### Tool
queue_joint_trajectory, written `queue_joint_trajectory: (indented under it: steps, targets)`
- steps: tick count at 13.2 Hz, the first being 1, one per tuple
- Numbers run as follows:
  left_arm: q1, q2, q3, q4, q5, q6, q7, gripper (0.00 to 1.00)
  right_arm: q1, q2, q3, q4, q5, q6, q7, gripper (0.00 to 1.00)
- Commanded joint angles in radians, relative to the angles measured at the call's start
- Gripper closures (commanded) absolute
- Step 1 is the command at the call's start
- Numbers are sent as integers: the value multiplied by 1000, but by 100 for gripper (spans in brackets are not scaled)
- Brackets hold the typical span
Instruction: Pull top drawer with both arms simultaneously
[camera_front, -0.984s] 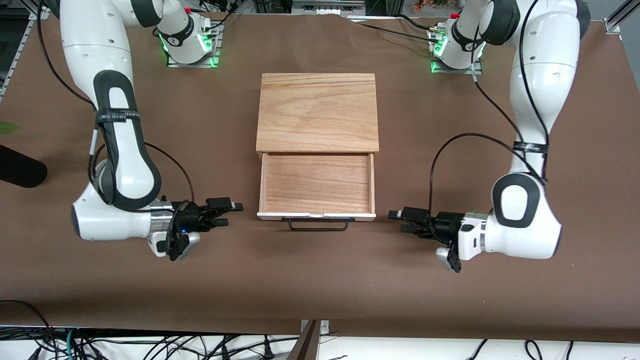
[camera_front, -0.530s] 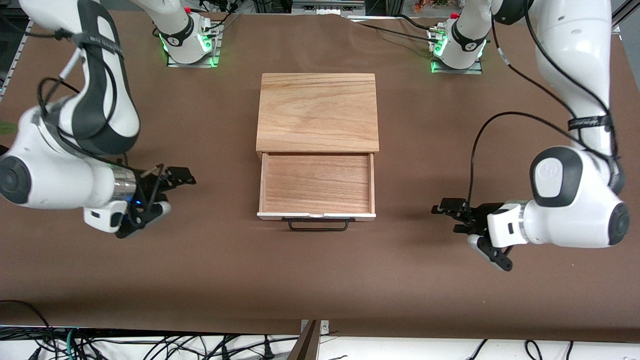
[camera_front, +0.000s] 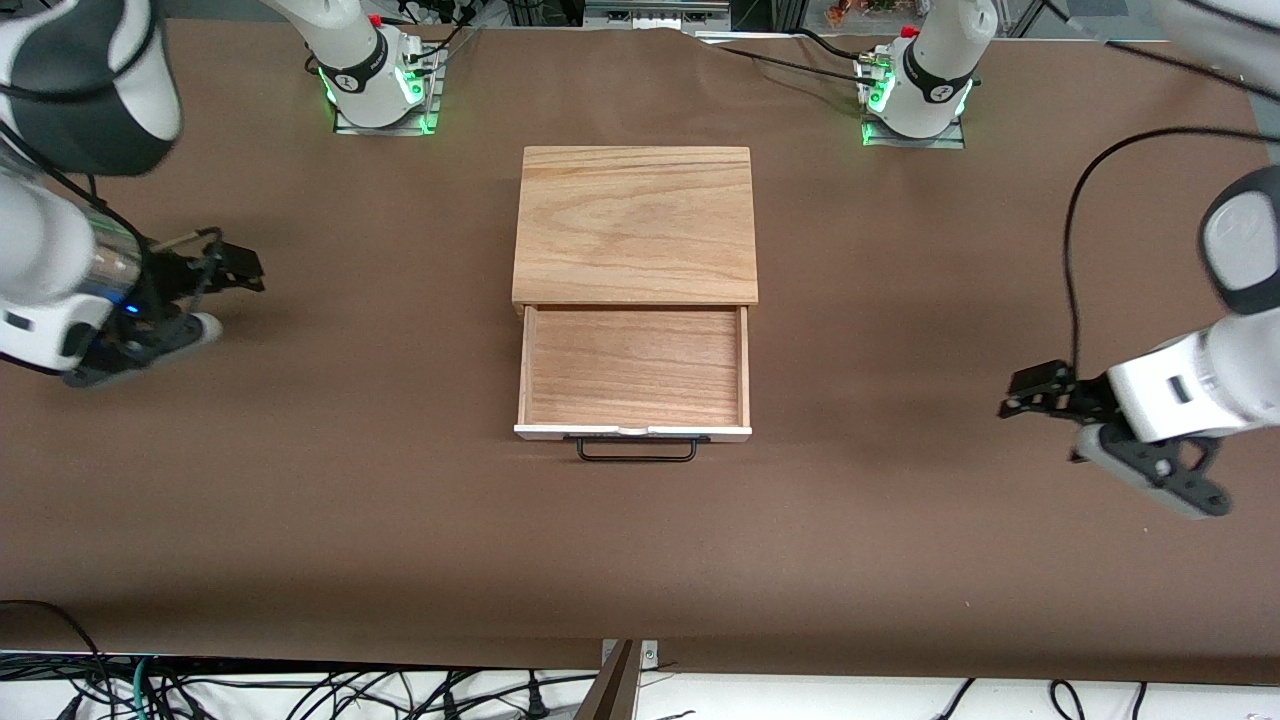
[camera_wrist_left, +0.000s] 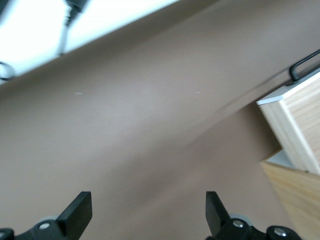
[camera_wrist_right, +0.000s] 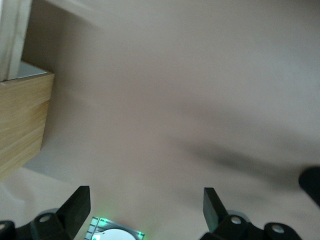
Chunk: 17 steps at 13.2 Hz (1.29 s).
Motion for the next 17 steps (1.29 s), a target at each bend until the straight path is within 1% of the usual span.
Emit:
queue_joint_trajectory:
  steps: [1, 3, 4, 6, 8, 10, 11, 12, 13, 15, 17]
  targets:
    - [-5, -105, -5, -61, 133, -8, -3, 0, -90, -180, 74, -255, -34, 107, 100, 0]
    - [-5, -160, -6, -110, 219, -37, -3, 0, -197, -287, 177, -407, -45, 194, 208, 0]
    - [-5, -180, -8, -122, 238, -66, -6, 0, -228, -317, 206, -437, -53, 219, 223, 0]
    - [-5, -203, -6, -125, 241, -121, -74, 0, -250, -323, 209, -425, -65, 231, 224, 0]
    - [-3, -235, -6, -145, 240, -198, -247, 0, -261, -322, 209, -393, -107, 209, 220, 0]
    - [-5, -273, -9, -188, 237, -236, -353, 0, -264, -320, 205, -391, -91, 153, 246, 0]
    - [-5, -305, -9, -241, 226, -250, -383, 0, -265, -311, 197, -387, -81, 152, 260, 0]
    - [-5, -339, -11, -287, 226, -246, -401, 0, -262, -311, 185, -383, -50, 159, 260, 0]
    - [-5, -344, -12, -299, 223, -243, -418, 0, -262, -311, 183, -383, -26, 165, 260, 0]
    - [-5, -349, -14, -314, 159, -247, -465, 0, -262, -309, 182, -380, -19, 168, 259, 0]
    - [-5, -349, -15, -319, 146, -252, -522, 0, -262, -305, 183, -377, -18, 176, 240, 0]
